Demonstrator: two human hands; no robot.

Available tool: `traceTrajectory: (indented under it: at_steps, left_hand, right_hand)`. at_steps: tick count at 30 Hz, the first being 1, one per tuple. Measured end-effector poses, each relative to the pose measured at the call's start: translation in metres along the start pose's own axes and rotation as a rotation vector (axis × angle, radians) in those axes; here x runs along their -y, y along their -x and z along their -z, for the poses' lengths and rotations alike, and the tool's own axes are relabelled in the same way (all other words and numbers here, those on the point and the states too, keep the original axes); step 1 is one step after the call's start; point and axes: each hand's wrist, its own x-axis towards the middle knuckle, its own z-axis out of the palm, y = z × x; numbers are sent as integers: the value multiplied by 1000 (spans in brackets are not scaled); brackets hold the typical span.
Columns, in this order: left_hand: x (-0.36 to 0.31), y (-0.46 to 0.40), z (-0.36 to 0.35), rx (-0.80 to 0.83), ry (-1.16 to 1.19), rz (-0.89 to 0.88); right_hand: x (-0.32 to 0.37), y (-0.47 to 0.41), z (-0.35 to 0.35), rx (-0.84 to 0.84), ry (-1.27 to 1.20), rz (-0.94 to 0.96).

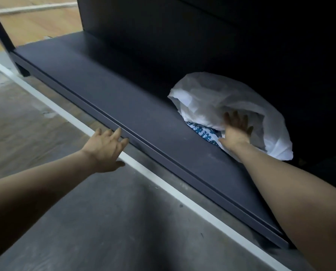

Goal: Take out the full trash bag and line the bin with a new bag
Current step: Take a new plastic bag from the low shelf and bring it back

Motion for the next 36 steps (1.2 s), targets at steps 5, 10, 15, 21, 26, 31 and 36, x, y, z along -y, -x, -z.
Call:
traceTrajectory:
  at_steps: [5,10,15,21,26,31,36]
  left_hand:
    - [5,13,-11,19,65,16]
    - [5,14,-17,46,84,34]
    - [1,3,-5,-19,144,47]
    - [-21,-12,31,-194,288,0]
    - [-44,-17,61,-387,261,-126]
    - [-59,-11,70,-385,181,-226]
    - [-32,6,58,-401,131,-271]
  right_hand:
    - [4,-19,-3,-102,45,-14]
    - [5,-19,-1,-132,159,145]
    - [11,2,33,-170,130,216]
    - [19,42,55,-274,313,437]
    - [24,87,63,-362,321,635]
    - [22,105,65,-387,317,763]
    - [16,104,68,-260,266,712]
